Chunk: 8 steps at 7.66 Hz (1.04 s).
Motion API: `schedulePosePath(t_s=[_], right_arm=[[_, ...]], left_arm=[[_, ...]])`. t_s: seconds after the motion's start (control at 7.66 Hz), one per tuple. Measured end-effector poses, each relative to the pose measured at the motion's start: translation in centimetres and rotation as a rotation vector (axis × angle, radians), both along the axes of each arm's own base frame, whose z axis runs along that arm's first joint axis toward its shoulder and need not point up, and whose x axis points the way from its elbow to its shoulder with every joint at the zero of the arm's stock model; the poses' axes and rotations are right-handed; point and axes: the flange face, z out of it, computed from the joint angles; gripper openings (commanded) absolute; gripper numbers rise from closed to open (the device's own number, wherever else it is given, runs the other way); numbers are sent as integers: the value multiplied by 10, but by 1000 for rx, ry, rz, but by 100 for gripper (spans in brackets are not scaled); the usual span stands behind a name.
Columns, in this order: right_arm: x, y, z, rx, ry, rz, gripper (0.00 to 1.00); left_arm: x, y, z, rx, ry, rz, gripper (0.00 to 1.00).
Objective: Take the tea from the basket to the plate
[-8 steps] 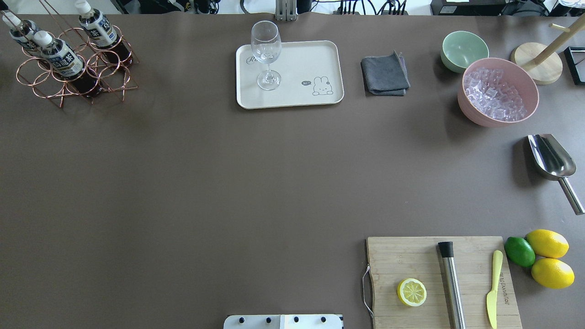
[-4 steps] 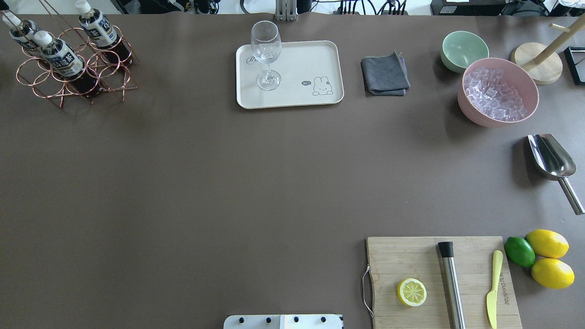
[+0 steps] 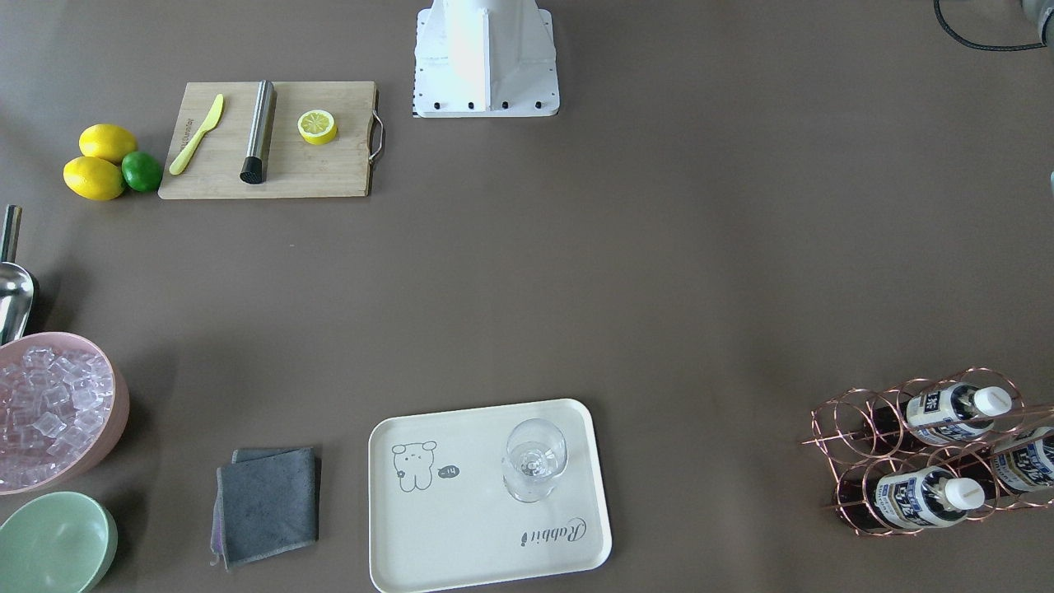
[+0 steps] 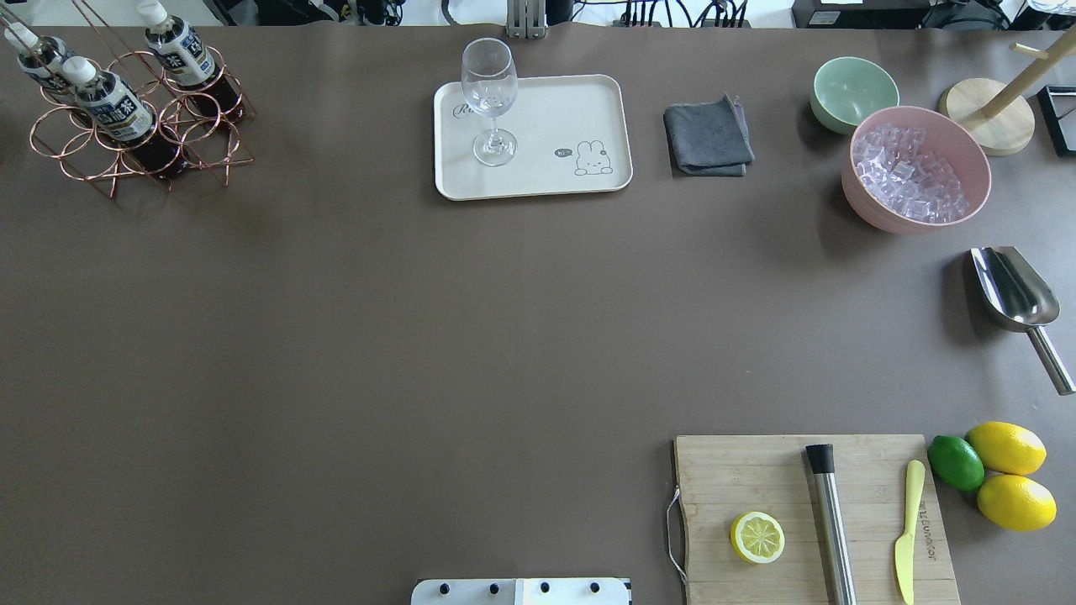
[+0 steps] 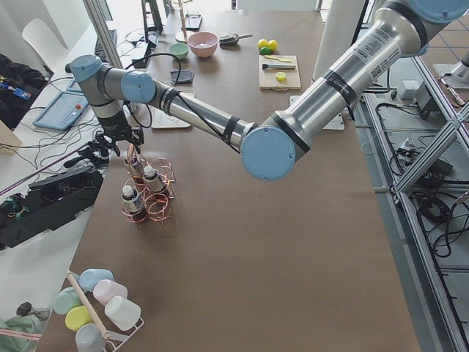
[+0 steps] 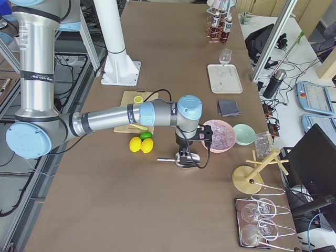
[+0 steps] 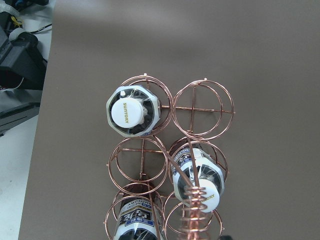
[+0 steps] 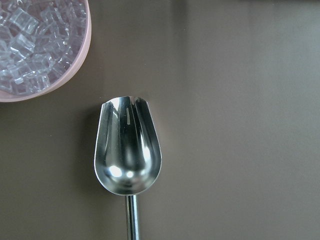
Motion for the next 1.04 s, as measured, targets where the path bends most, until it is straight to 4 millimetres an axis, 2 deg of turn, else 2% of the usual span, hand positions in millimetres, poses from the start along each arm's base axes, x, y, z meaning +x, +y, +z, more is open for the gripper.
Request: schedulePosePath(t_s=[0.13, 0.39, 0.52, 0.65, 1.04], right_arm=[[0, -1, -1, 3, -1, 0, 100], [-1, -3, -3, 7, -2, -3, 100], [-1, -3, -2, 6, -1, -4, 100], [-1, -2, -1, 3, 0, -4, 100], [-2, 0, 1, -2, -2, -3, 100]], left_arm=[[0, 0, 2, -2, 0, 0, 57], [-1, 1, 5, -6, 0, 1, 33], [-1, 1, 6, -7, 0, 1, 11], [-2, 1, 7, -8, 0, 1, 0], [1, 2, 5, -2, -3, 5, 0]])
